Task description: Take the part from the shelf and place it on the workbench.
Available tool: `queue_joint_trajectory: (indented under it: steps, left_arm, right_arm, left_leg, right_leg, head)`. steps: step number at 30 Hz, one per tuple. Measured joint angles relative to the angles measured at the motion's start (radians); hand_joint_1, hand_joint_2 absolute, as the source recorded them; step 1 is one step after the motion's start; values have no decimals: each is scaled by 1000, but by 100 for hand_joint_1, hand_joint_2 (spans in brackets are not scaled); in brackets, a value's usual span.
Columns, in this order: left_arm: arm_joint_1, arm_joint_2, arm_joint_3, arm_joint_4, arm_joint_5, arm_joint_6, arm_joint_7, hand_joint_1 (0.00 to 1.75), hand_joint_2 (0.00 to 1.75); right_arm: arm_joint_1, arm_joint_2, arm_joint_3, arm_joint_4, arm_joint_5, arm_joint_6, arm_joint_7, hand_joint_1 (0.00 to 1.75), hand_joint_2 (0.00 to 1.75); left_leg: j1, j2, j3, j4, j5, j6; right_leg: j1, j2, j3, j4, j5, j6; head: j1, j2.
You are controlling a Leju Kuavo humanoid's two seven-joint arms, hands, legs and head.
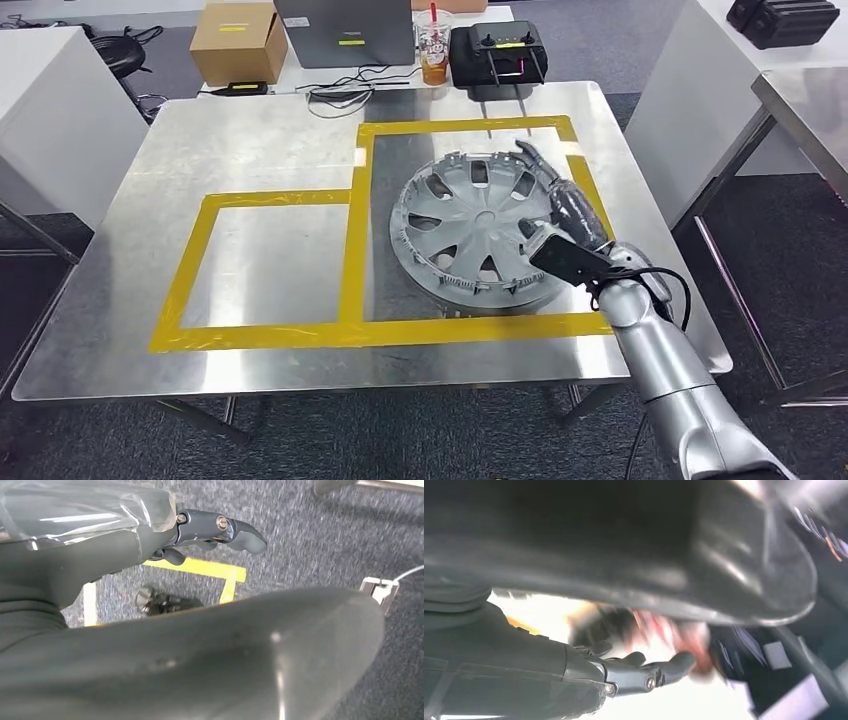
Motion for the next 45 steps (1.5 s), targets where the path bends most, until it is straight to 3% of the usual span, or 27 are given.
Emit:
queue_joint_trajectory:
  steps: [2, 3, 4, 5, 8, 9, 12, 14, 16, 18, 19, 20, 22, 24, 27, 28, 29, 32, 33, 34, 35, 36, 38, 40, 43, 45]
  left_arm:
    - [1, -2, -3, 0, 0, 9, -2, 0, 0]
    - [3, -3, -4, 0, 0, 14, -3, 0, 0]
    - [5, -5, -3, 0, 0, 21, -3, 0, 0]
    - [6, -7, 1, 0, 0, 27, -3, 0, 0]
    - [7, -9, 23, 0, 0, 47, -3, 0, 0]
    - [7, -10, 30, 0, 0, 52, -4, 0, 0]
    - [7, -15, 56, 0, 0, 62, -5, 0, 0]
    - [5, -20, 72, 0, 0, 64, -5, 0, 0]
    - [3, -26, 85, 0, 0, 64, -5, 0, 0]
    - [0, -31, 93, 0, 0, 63, -5, 0, 0]
    - [-1, -33, 95, 0, 0, 61, -5, 0, 0]
    - [-3, -34, 96, 0, 0, 59, -5, 0, 0]
    - [-5, -36, 96, 0, 0, 55, -5, 0, 0]
    - [-7, -37, 96, 0, 0, 50, -5, 0, 0]
    - [-7, -36, 96, 0, 0, 43, -6, 0, 0]
    - [-6, -36, 96, 0, 0, 42, -6, 0, 0]
    - [-5, -36, 96, 0, 0, 41, -6, 0, 0]
    - [-4, -35, 96, 0, 0, 36, -6, 0, 0]
    - [-4, -36, 96, 0, 0, 33, -6, 0, 0]
    - [-4, -36, 96, 0, 0, 29, -6, 0, 0]
    - [-3, -37, 97, 0, -1, 26, -6, 0, 0]
    - [-2, -38, 98, 0, -2, 24, -6, 0, 0]
    - [0, -38, 104, 0, -3, 22, -6, 0, 0]
    - [3, -38, 110, 0, -4, 21, -6, 0, 0]
    - [11, -43, 113, 0, -6, 16, -6, 0, 0]
    - [14, -48, 110, 0, -12, 4, -4, 0, 0]
  right_arm:
    - [83, 24, -99, -191, -8, -33, -18, 0, 0]
    - [129, 37, -149, -294, -8, -49, -30, 0, 0]
    - [170, 51, -203, -402, -6, -68, -44, 0, 0]
    - [202, 65, -251, -495, -2, -86, -58, 0, 0]
    - [279, 102, -382, -737, -3, -120, -83, 0, 0]
    - [303, 112, -420, -799, -8, -121, -87, 0, 0]
    - [387, 134, -520, -924, -39, -97, -91, 0, 0]
    - [448, 142, -582, -965, -61, -76, -93, 0, 0]
    - [503, 148, -637, -979, -68, -68, -96, 0, 0]
    - [562, 158, -680, -980, -61, -62, -94, 0, 0]
    - [592, 165, -700, -977, -54, -56, -89, 0, 0]
    - [621, 171, -718, -974, -48, -50, -81, 0, 0]
    - [664, 184, -755, -960, -38, -32, -62, 0, 0]
    - [700, 196, -789, -940, -27, -7, -41, 0, 0]
    - [741, 218, -838, -899, -8, 28, -14, 0, 0]
    - [750, 223, -850, -888, -3, 34, -9, 0, 0]
    - [757, 229, -859, -879, -1, 37, -6, 0, 0]
    - [772, 248, -888, -851, 25, 71, 12, 0, 0]
    - [777, 259, -903, -834, 46, 96, 21, 0, 0]
    - [783, 271, -921, -813, 72, 124, 28, 0, 0]
    - [789, 283, -939, -788, 103, 154, 33, 0, 0]
    - [795, 294, -958, -762, 135, 183, 35, 0, 0]
    - [801, 317, -998, -698, 214, 245, 33, 0, 0]
    - [799, 339, -1043, -622, 304, 317, 27, 0, 0]
    - [784, 376, -1135, -485, 468, 463, 20, 0, 0]
    - [768, 392, -1207, -370, 605, 594, 44, 0, 0]
  left_leg:
    - [3, 1, -60, 130, -58, -8]
    - [4, 2, -79, 171, -71, -9]
    - [4, 2, -80, 174, -64, -8]
    - [4, 3, -62, 138, -40, -4]
    - [-1, 0, 38, -51, 35, 13]
    - [-5, -1, 56, -83, 42, 18]
    - [-9, 1, 65, -103, 51, 31]
    - [-6, 2, 65, -120, 68, 48]
    - [-7, 3, 54, -127, 83, 58]
    - [-10, 3, 35, -126, 97, 60]
    - [-11, 3, 24, -125, 105, 60]
    - [-11, 3, 13, -124, 113, 58]
    - [-12, 3, -9, -118, 129, 51]
    - [-13, 3, -19, -109, 139, 40]
    - [-11, 1, -19, -106, 152, 23]
    - [-8, 1, -23, -100, 143, 17]
    - [-6, 1, -31, -79, 113, 10]
    - [-1, 3, -73, 92, -40, -6]
    - [0, 3, -79, 150, -67, -8]
    - [0, 3, -72, 183, -75, -8]
    - [0, 3, -47, 178, -62, -6]
    - [-1, 3, -3, 133, -41, 0]
    - [-7, 2, 112, -21, -20, 17]
    - [-16, 2, 177, -119, -24, 31]
    - [-22, 5, 174, -145, -3, 48]
    - [-18, 9, 158, -163, 26, 62]
  right_leg:
    - [2, -4, 1, 1, -3, -4]
    - [3, -6, 2, 2, -3, -5]
    - [4, -8, 3, 2, -4, -6]
    - [5, -9, 3, 3, -4, -6]
    - [9, -6, 4, 2, -4, -3]
    - [10, -5, 3, 2, -3, 1]
    - [8, -4, 2, -1, 1, 17]
    - [8, -3, -11, 31, -29, 18]
    - [8, -1, -52, 142, -102, 9]
    - [8, -1, -88, 259, -160, 8]
    - [7, -1, -83, 274, -166, 14]
    - [7, -1, -55, 248, -154, 23]
    - [5, -2, 47, 104, -121, 34]
    - [7, 0, 117, 0, -106, 28]
    - [12, 1, 116, -14, -97, 5]
    - [11, 0, 110, -14, -89, -3]
    - [9, -1, 102, -15, -79, -10]
    - [7, -3, 69, -14, -49, -18]
    - [8, -3, 59, -13, -40, -17]
    - [9, -3, 49, -13, -31, -16]
    - [11, -3, 39, -12, -22, -14]
    - [13, -3, 31, -12, -15, -13]
    - [15, -4, 20, -12, -1, -7]
    - [13, -6, 17, -15, 12, 3]
    - [9, -6, 13, -18, 22, 19]
    - [10, -4, -7, 26, -24, 15]
  head:
    - [-1, 0]
    - [-2, 0]
    - [-1, 0]
    - [-2, 0]
    - [-1, 0]
    - [-1, 0]
    - [-1, 0]
    - [1, 0]
    - [3, 0]
    - [3, 0]
    - [3, 0]
    - [3, 0]
    - [3, 0]
    - [2, 0]
    - [0, 0]
    - [0, 0]
    - [0, 0]
    - [0, 0]
    - [-1, 0]
    - [0, 0]
    - [-1, 0]
    - [-1, 0]
    - [0, 0]
    - [0, 0]
    - [-4, 0]
    - [0, 0]
